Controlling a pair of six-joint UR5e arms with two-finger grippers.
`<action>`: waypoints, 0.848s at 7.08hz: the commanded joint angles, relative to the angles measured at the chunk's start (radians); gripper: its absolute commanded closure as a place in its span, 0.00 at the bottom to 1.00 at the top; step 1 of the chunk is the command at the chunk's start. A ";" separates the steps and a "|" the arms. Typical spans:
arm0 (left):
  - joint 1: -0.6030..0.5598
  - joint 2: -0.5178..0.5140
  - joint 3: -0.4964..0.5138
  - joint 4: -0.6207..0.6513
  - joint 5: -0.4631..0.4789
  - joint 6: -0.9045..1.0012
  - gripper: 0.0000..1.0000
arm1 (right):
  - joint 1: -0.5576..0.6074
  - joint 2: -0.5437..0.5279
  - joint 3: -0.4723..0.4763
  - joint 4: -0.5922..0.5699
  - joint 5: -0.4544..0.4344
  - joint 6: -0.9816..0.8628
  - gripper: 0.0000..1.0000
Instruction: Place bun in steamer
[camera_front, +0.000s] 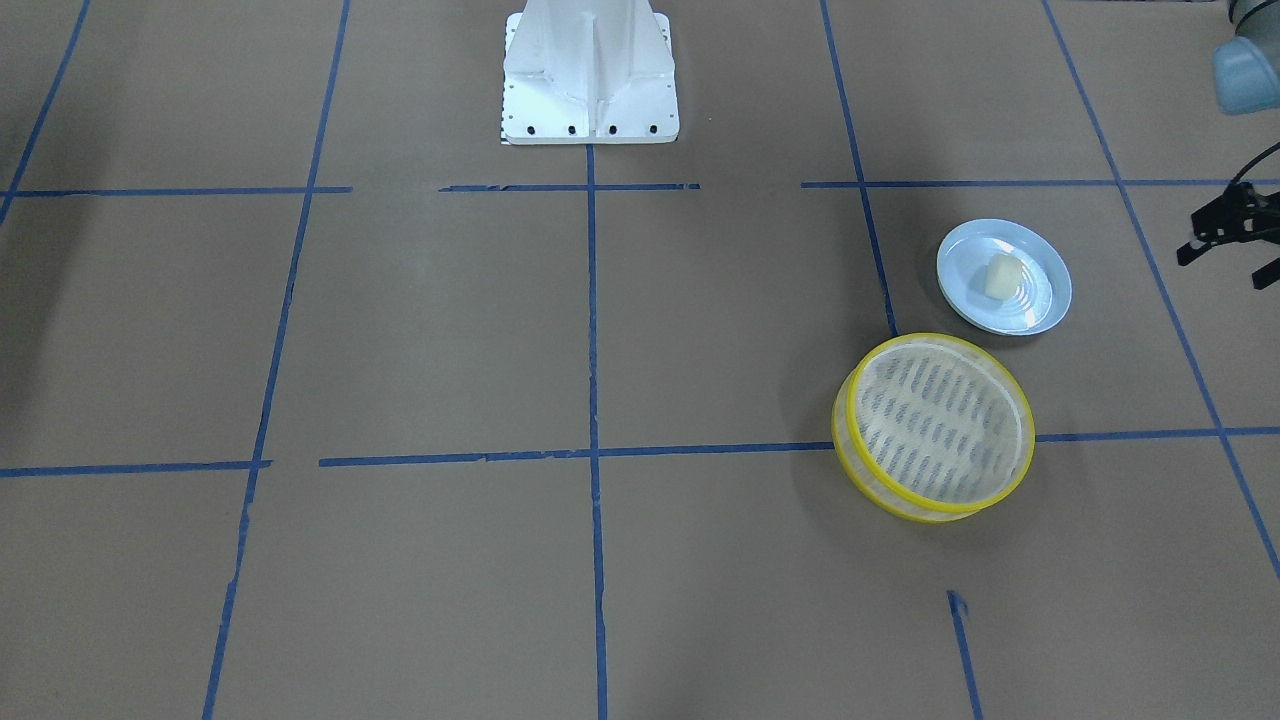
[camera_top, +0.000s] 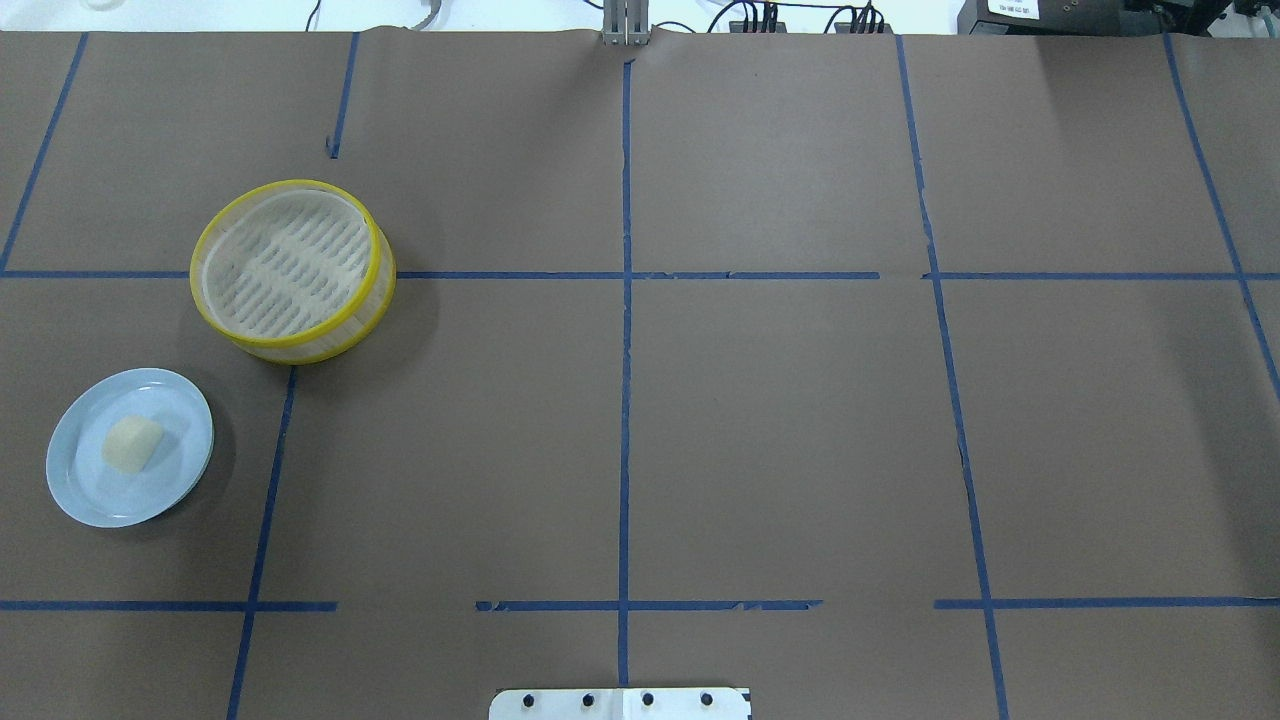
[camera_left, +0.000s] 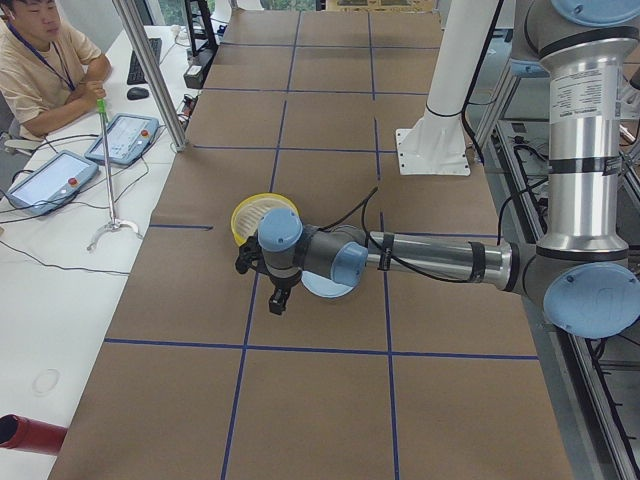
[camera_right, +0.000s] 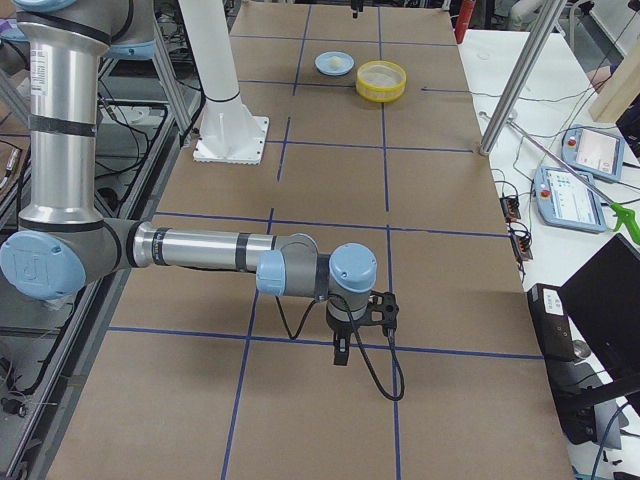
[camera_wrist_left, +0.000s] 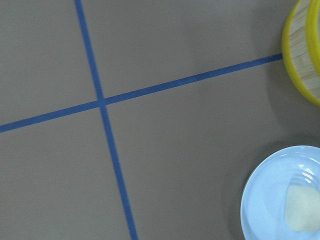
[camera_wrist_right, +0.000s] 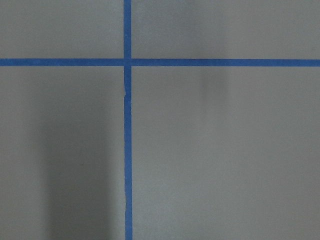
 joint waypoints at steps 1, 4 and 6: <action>0.199 -0.003 -0.082 -0.095 0.161 -0.342 0.00 | 0.000 0.000 0.000 0.000 0.000 0.000 0.00; 0.389 0.000 -0.087 -0.096 0.220 -0.376 0.08 | 0.000 0.000 0.000 0.000 0.000 0.000 0.00; 0.398 0.000 -0.066 -0.109 0.250 -0.371 0.09 | 0.000 0.000 0.000 0.000 0.000 0.000 0.00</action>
